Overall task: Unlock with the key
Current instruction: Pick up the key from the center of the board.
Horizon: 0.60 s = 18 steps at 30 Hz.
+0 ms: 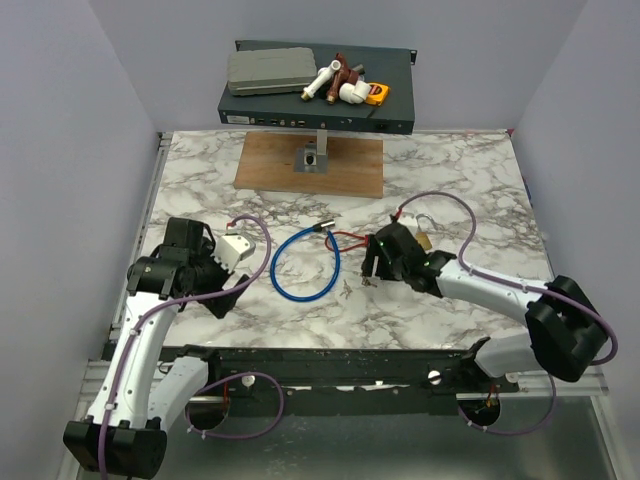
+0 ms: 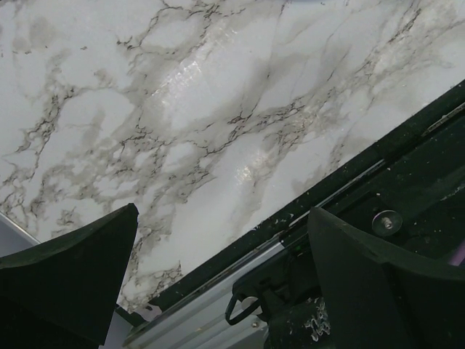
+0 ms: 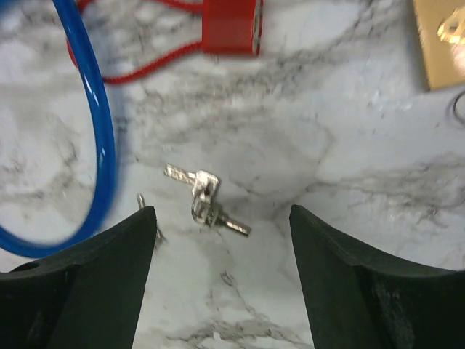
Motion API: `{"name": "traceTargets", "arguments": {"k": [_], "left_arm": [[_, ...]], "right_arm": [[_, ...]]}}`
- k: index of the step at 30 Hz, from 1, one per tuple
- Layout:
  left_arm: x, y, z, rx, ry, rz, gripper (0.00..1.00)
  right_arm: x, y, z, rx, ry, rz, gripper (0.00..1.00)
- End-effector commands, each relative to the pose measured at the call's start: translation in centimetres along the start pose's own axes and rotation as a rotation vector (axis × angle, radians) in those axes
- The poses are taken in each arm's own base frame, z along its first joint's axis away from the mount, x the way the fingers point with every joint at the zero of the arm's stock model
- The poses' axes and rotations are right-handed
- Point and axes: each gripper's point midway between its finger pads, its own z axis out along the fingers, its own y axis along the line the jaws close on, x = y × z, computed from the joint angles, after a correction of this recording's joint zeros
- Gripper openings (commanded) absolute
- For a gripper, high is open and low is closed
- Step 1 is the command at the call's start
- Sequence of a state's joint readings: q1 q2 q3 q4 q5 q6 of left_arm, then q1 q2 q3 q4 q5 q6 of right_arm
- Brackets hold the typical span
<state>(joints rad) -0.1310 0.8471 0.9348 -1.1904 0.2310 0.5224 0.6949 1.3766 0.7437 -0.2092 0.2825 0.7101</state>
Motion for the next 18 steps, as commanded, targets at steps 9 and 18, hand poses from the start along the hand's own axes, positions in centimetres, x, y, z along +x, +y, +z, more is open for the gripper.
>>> {"name": "traceTargets", "arguments": {"k": [9, 18], "left_arm": [[-1.1, -1.1, 1.4, 0.140, 0.013, -0.011, 0.98], [-1.6, -1.3, 1.8, 0.176, -0.003, 0.009, 0.99]], "right_arm": [[2.4, 1.2, -2.4, -0.002, -0.029, -0.151, 0.71], [2.5, 4.2, 0.0, -0.023, 0.030, -0.211, 0.63]]}}
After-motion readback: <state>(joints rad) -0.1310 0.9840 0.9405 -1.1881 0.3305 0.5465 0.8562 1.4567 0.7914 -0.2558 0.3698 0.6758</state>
